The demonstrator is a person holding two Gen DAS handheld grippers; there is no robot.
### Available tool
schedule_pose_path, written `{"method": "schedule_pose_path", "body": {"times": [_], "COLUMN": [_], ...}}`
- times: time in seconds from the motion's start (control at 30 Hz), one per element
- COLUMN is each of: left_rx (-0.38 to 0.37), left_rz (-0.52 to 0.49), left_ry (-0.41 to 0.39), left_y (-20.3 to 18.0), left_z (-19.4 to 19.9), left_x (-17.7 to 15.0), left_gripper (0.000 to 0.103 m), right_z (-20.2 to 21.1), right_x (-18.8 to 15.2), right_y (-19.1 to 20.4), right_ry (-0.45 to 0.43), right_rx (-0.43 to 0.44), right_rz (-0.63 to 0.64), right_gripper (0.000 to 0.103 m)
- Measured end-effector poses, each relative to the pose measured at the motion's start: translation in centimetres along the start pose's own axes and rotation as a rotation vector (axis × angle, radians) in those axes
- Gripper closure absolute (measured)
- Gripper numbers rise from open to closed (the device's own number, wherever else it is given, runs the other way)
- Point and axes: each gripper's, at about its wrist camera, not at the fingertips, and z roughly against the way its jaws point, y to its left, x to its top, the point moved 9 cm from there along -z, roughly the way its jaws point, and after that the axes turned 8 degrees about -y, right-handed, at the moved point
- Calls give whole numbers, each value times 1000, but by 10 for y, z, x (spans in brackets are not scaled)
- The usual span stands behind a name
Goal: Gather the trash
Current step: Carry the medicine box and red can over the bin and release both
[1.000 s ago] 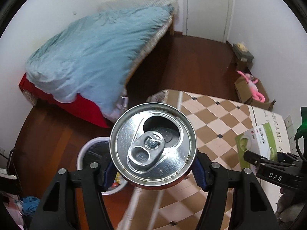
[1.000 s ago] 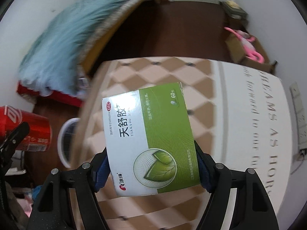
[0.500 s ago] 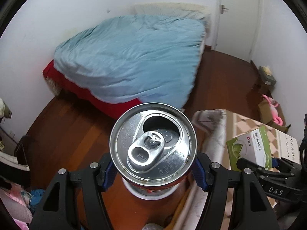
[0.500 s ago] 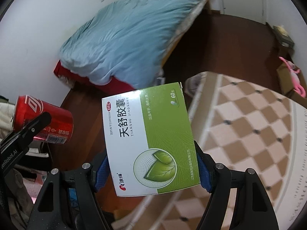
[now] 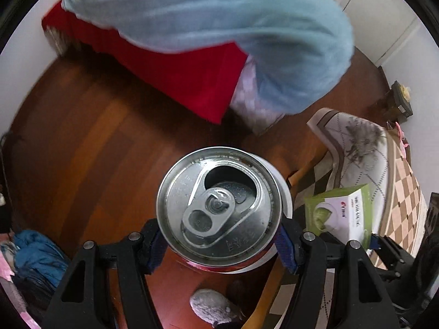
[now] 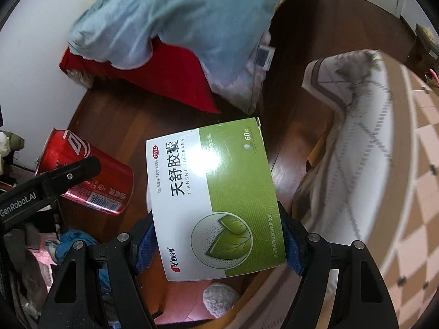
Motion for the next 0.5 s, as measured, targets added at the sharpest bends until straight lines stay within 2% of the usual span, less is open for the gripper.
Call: {"method": "schedule_pose_path", "body": {"times": [0.17,0.2,0.23,0.27,0.3,0.4,0.5], "left_rx": [-37,-44,-50,-50,-47,-30,24], "left_rz": [83,98,109,118,122,126,105], "left_ry": [39,40,32,22,18,-2,-46], "left_y": [14,17,21,24,27,33,40], "left_z": [-14,-13,-12,-10,-9,-2,14], "left_x": [2,4,5,5,6,6,2], "left_gripper": [36,26,20,11,6,5,5], "right_z": [-34,-39,-44,-52,-54,-53,-49], "right_x": [4,3,2,2,1,-3,-8], "right_y": [2,1,2,0,0,1,1], "right_ry": [32,43,58,76,80,70,72], "right_rx": [2,2,4,-1,-4,6,-5], "right_rz": [10,9,5,2,0,5,18], "right_gripper": [23,22,20,11,1,0,0]}}
